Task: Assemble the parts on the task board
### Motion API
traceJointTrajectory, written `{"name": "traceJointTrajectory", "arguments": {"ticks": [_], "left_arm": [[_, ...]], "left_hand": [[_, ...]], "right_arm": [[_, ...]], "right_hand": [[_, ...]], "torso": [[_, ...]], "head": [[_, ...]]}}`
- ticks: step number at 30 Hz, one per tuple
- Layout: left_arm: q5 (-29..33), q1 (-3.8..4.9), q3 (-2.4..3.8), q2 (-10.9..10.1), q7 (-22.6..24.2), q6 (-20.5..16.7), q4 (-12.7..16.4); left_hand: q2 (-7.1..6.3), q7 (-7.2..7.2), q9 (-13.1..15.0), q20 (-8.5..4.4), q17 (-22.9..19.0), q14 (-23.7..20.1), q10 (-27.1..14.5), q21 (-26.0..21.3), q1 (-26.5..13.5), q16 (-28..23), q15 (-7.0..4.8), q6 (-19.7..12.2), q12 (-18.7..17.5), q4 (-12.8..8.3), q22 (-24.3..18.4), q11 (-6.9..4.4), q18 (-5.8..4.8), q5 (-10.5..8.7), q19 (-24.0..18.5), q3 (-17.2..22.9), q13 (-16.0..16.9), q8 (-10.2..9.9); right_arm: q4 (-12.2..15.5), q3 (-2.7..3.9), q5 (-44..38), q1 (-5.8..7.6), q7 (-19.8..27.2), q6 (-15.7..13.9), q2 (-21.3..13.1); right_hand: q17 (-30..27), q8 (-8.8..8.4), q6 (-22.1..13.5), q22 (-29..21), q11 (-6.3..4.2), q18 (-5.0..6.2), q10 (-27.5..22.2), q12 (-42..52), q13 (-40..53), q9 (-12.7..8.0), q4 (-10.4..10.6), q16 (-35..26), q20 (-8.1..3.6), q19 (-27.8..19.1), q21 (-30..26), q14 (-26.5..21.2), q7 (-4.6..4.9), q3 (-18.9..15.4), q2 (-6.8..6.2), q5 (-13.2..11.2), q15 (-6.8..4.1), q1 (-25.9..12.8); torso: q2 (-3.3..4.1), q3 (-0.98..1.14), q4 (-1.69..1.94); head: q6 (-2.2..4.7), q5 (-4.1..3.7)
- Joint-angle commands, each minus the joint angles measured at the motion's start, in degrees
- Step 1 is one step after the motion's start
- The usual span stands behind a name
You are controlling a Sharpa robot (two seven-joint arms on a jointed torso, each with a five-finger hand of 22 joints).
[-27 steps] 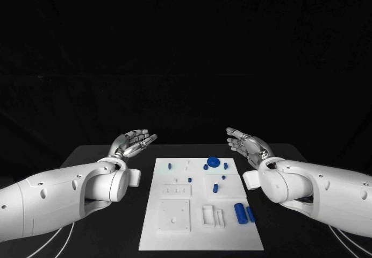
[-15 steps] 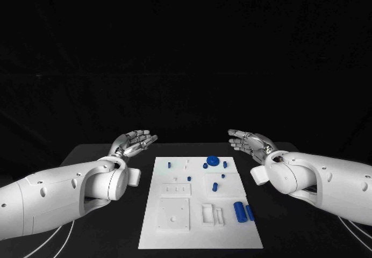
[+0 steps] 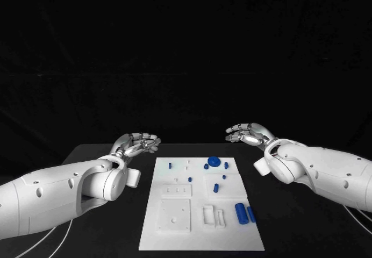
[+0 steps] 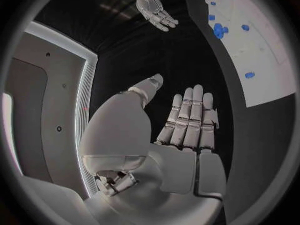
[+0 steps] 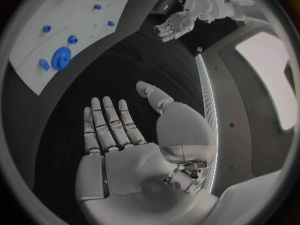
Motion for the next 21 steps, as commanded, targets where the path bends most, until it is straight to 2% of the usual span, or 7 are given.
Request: {"name": "traceJointTrajectory", "arguments": {"ticks": [1, 6, 9, 12, 14, 17, 21], "left_arm": [[-4.6, 0.42, 0.08, 0.0, -1.9, 6.3, 0.4], [-6.9, 0.96, 0.23, -0.2, -2.8, 9.0, 1.4], [-7.0, 1.2, 0.42, -0.5, -3.0, 9.6, 2.4], [-7.0, 1.53, 0.59, -0.8, -3.1, 9.9, 3.4], [-6.9, 1.63, 0.8, -1.1, -3.0, 10.0, 4.0], [-6.6, 1.74, 1.25, -1.5, -3.0, 10.2, 4.9], [-6.2, 2.11, 1.37, -2.2, -3.2, 10.3, 6.2]], "left_hand": [[1.59, 0.1, -0.7, -1.07, 0.0, 3.2, 3.3, 0.5, -1.4, 1.2, -1.45, 3.1, 0.9, -4.0, -0.9, -1.36, 0.89, 0.37, 3.3, -0.1, 0.0, -0.4], [2.9, -0.62, -1.4, -3.42, 2.0, 10.0, 8.1, 3.8, -2.4, 6.4, -4.99, 6.1, 2.6, -9.9, -0.4, -3.33, 1.62, 1.04, 9.8, 1.1, 0.6, -1.2], [3.63, -1.03, -1.5, -4.63, 2.5, 10.5, 9.1, 4.7, -4.4, 8.4, -5.6, 7.8, 2.4, -13.8, -0.3, -3.6, 0.91, 1.45, 11.1, 2.9, 0.8, -1.8], [3.57, -1.07, -1.5, -5.1, 2.7, 10.8, 9.2, 5.1, -4.7, 9.2, -5.83, 8.0, 2.3, -14.3, -0.2, -3.64, 0.75, 1.48, 11.5, 3.4, 0.8, -2.0], [3.44, -1.06, -1.5, -5.18, 2.8, 10.7, 9.1, 5.1, -4.8, 9.3, -5.84, 8.0, 2.2, -14.3, -0.2, -3.62, 0.7, 1.49, 11.5, 3.4, 0.8, -2.1], [3.29, -1.01, -1.5, -5.35, 2.7, 10.4, 8.9, 5.1, -5.2, 9.4, -5.77, 7.9, 2.0, -14.3, -0.2, -3.48, 0.49, 1.53, 11.3, 3.6, 0.7, -2.3], [3.23, -0.98, -1.5, -5.43, 2.7, 10.3, 8.8, 5.1, -5.3, 9.5, -5.75, 7.9, 1.9, -14.3, -0.3, -3.43, 0.41, 1.53, 11.3, 3.7, 0.7, -2.4]], "right_arm": [[-2.0, 0.51, -21.6, 0.56, -0.3, 3.0, 1.0], [-4.0, 1.32, -35.1, 1.57, -1.6, 4.9, 2.0], [-4.8, 1.65, -42.5, 1.96, -2.7, 6.5, 2.7], [-4.9, 1.69, -47.3, 2.6, -3.4, 7.2, 3.1], [-4.7, 1.72, -49.6, 2.86, -3.9, 7.5, 3.2], [-4.4, 1.8, -52.5, 3.18, -4.9, 7.7, 3.4], [-3.9, 1.82, -56.8, 3.51, -6.8, 7.2, 3.9]], "right_hand": [[2.6, 3.38, 10.4, 1.4, -3.67, 5.87, 12.5, 3.0, 1.3, 0.6, -1.5, 6.2, -0.72, 15.2, 2.4, 15.3, 1.85, 5.1, -2.45, -1.9, -5.26, 5.2], [6.2, 3.52, 14.2, -0.5, -5.58, 9.89, 17.5, 3.1, 2.1, 0.7, -1.5, 10.7, -1.11, 27.6, 4.8, 26.5, 0.41, 4.7, -4.03, -1.1, -10.42, 7.8], [9.3, 3.48, 15.8, -0.8, -6.81, 9.99, 20.0, 3.3, 2.9, 0.9, -1.5, 14.3, -3.84, 36.0, 7.8, 33.6, -0.1, 3.9, -4.84, 0.3, -13.54, 9.0], [12.1, 3.33, 16.8, -0.6, -7.63, 9.99, 21.1, 2.9, 3.3, 0.9, -1.8, 17.9, -6.13, 41.8, 10.1, 38.1, -0.58, 2.6, -5.3, 1.1, -14.85, 9.4], [15.7, 3.11, 17.7, 0.8, -8.64, 9.99, 21.7, 2.5, 3.5, 0.8, -1.5, 23.7, -8.87, 48.3, 13.8, 43.0, -0.82, 1.3, -5.33, 1.1, -15.75, 10.2], [22.1, 2.12, 18.7, 3.7, -8.93, 9.99, 22.1, 1.1, 3.5, 0.1, -1.3, 33.3, -12.11, 53.6, 18.4, 44.1, -1.0, 0.5, -5.36, 1.3, -16.25, 10.8], [25.6, 1.08, 19.4, 6.5, -8.78, 9.99, 22.8, -0.4, 3.5, -0.5, -1.5, 39.1, -13.6, 55.0, 21.5, 42.4, -1.02, 1.0, -5.53, 0.5, -16.11, 10.9]], "torso": [[1.09, 0.23, 0.57], [1.95, 0.41, 1.33], [2.6, 0.56, 1.86], [3.17, 0.57, 2.28], [3.61, 0.56, 2.6], [4.14, 0.52, 2.92], [4.78, 0.56, 3.32]], "head": [[0.48, -0.3], [0.9, -0.67], [1.29, -1.0], [1.61, -1.42], [1.64, -1.75], [1.74, -1.97], [1.8, -2.41]]}}
